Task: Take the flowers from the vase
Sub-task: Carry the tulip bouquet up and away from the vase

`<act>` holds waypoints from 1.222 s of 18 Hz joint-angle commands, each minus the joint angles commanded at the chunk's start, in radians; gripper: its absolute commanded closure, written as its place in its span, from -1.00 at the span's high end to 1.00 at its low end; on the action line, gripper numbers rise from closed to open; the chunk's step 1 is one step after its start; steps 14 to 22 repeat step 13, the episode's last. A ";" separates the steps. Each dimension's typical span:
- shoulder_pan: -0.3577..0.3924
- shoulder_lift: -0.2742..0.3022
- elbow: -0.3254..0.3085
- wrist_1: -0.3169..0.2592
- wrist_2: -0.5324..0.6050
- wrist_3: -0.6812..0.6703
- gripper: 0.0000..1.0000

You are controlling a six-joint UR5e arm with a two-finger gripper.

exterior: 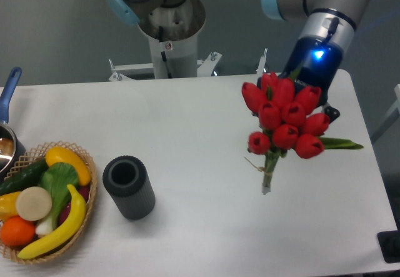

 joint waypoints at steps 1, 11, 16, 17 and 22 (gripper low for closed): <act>0.000 -0.002 0.006 0.000 0.000 0.002 -0.27; 0.012 -0.017 -0.003 0.000 0.051 0.034 -0.28; 0.014 -0.022 0.002 0.000 0.051 0.034 -0.28; 0.014 -0.022 0.002 0.000 0.051 0.034 -0.28; 0.014 -0.022 0.002 0.000 0.051 0.034 -0.28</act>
